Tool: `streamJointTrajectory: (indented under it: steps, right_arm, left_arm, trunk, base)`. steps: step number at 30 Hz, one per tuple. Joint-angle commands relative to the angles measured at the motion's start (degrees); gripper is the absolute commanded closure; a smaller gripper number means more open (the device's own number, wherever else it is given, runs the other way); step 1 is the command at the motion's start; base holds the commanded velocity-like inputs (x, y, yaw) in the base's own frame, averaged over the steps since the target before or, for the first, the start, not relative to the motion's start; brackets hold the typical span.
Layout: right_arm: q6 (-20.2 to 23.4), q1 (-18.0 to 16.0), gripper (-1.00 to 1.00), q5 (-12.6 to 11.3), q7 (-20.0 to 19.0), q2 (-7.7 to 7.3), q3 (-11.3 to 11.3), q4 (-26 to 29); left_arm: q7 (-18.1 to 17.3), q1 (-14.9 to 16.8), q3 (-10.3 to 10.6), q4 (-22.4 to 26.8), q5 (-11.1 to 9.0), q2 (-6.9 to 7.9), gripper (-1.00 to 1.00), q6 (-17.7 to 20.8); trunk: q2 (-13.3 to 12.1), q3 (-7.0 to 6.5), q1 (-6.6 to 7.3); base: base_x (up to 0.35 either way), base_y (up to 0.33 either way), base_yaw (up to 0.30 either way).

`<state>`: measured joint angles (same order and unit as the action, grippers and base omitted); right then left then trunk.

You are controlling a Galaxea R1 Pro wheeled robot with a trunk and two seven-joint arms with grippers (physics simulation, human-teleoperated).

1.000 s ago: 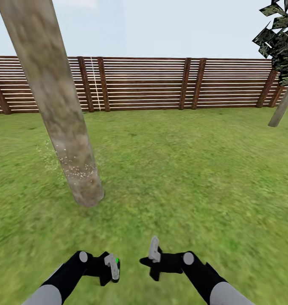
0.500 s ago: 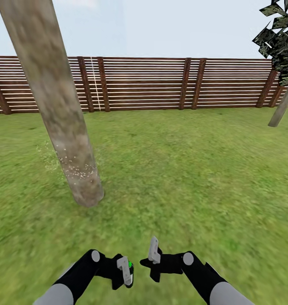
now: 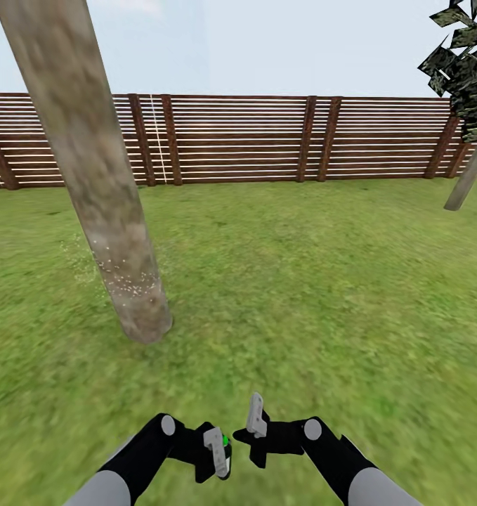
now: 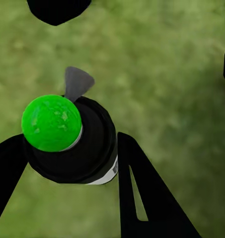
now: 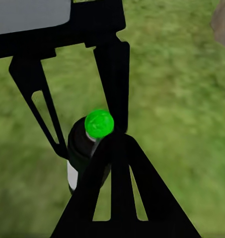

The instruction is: In the garden, pick up the pesticide atomizer on the floor and spray pesticide onto both trees until each tree trunk is fully covered.

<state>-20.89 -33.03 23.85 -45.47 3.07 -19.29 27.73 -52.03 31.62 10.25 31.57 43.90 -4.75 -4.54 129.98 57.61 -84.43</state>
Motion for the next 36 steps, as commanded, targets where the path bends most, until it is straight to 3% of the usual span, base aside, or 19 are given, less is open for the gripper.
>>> streamJointTrajectory:
  steps: [1,30,33,36]
  right_arm:
    - [-0.3,0.0,1.00,0.5,0.0,0.00,0.0,0.0]
    - [-0.3,0.0,1.00,0.6,0.0,-0.17,0.0,0.0]
    - [-0.3,0.0,1.00,0.6,0.0,-0.17,0.0,0.0]
    - [-0.3,0.0,1.00,0.6,0.0,-0.17,0.0,0.0]
  left_arm:
    - [-0.1,0.0,-0.1,0.1,0.5,-0.10,1.00,-0.5]
    - [-0.1,0.9,-0.1,0.0,0.4,-1.28,1.00,-0.7]
    - [0.0,0.9,-0.2,-0.3,0.5,-0.61,1.00,-0.7]
    - [0.0,0.7,-0.3,-0.5,0.8,2.77,1.00,-0.7]
  trunk:
    - [0.0,0.05,0.01]
    - [0.0,0.05,0.01]
    - [0.0,0.05,0.01]
    - [0.0,0.05,0.01]
  base:
    - [0.000,0.000,0.000]
    - [0.000,0.000,0.000]
    - [0.000,0.000,0.000]
    - [0.000,0.000,0.000]
